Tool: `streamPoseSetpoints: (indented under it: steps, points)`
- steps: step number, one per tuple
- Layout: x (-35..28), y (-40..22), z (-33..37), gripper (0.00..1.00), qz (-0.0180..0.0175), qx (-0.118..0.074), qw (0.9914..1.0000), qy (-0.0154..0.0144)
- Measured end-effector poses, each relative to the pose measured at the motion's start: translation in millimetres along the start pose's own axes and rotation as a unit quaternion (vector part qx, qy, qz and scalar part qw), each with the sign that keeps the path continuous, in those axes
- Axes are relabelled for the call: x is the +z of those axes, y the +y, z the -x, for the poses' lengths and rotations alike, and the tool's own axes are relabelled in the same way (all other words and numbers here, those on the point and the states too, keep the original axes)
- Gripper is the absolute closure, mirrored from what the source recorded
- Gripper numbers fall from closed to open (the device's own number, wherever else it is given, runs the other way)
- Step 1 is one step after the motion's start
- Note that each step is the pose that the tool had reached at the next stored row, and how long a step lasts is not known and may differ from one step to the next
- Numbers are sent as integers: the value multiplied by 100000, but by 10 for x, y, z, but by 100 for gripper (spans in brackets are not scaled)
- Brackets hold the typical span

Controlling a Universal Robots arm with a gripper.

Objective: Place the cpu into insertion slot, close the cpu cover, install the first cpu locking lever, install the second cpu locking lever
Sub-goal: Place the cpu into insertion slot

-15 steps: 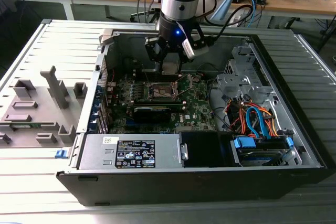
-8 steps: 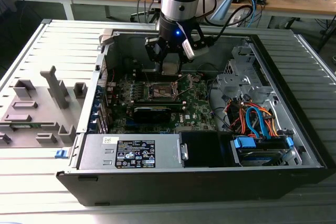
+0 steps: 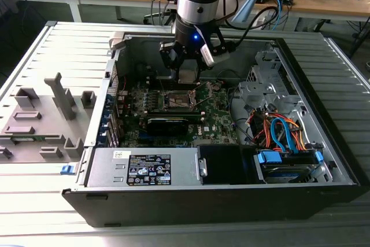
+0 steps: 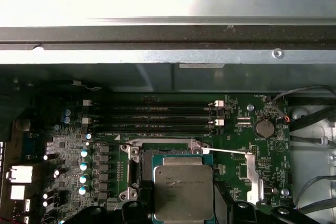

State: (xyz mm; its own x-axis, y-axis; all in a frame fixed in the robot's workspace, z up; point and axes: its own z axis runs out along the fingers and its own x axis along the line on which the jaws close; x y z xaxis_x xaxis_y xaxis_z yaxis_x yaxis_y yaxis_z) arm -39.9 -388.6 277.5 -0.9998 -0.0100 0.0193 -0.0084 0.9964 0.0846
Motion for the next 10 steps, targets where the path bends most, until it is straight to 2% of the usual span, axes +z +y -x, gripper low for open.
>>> streamPoseSetpoints:
  steps: [10]
  points:
    - [30, -15, 1, 45, 7, 1, 100000, -4]
